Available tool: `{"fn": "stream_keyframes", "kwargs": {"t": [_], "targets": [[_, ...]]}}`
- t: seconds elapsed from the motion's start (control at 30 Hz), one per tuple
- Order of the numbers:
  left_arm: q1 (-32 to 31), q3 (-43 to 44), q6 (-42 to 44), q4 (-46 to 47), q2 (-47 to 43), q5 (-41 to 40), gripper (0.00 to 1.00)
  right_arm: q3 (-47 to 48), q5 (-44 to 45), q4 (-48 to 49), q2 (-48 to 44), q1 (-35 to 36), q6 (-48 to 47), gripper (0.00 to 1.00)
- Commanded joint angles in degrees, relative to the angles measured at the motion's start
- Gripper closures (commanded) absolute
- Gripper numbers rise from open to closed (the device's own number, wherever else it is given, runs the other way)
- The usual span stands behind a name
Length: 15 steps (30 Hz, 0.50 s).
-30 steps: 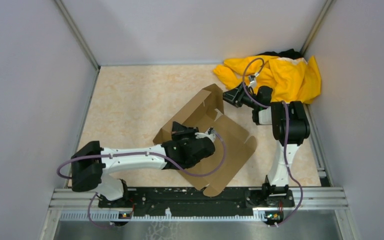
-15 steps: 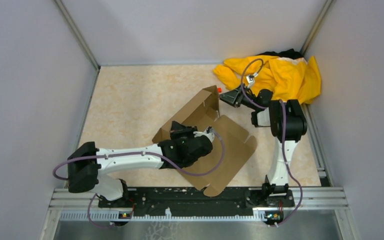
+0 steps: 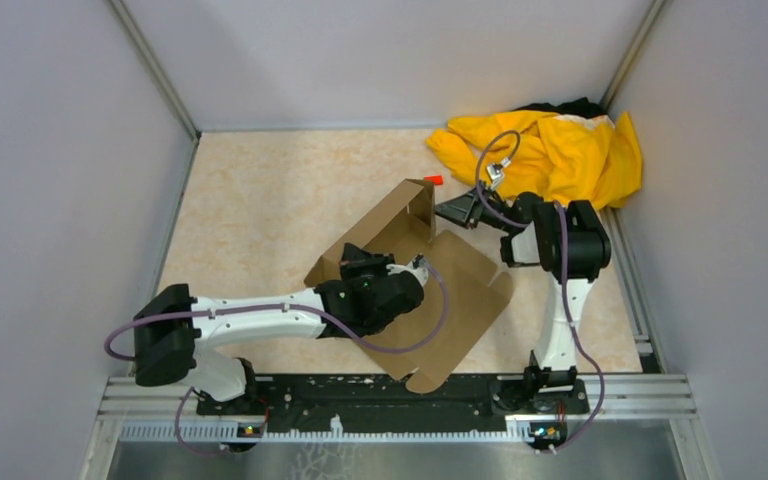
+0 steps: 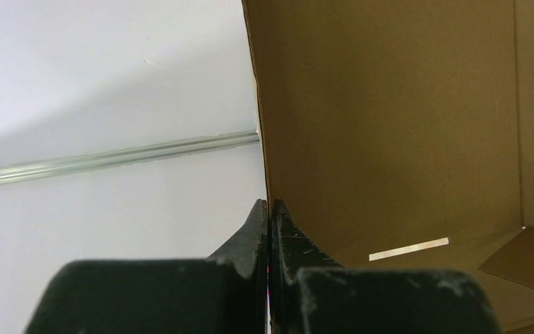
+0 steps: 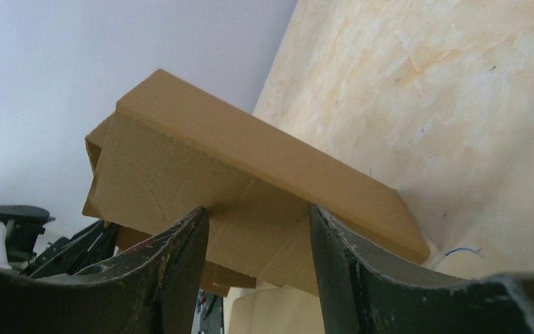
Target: Fold the paper box
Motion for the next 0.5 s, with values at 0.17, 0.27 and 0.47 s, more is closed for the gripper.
{"fn": "stream_keyframes", "kwargs": {"t": [0.17, 0.27, 0.47], "targets": [[-0.1, 0.2, 0.6, -0.1, 1.9, 2.9, 1.0, -2.8, -2.5, 13.0, 2.4, 1.5, 2.1, 0.45], [-0.2, 0.2, 0.6, -0.2, 2.4, 2.9, 1.0, -2.6, -2.4, 11.0, 2.8, 2.1, 0.8, 0.46], [-0.9, 0.6, 0.3, -0.4, 4.5, 2.8, 1.0, -5.2, 0.9, 8.1, 1.4, 3.9, -2.0, 0.46]]}}
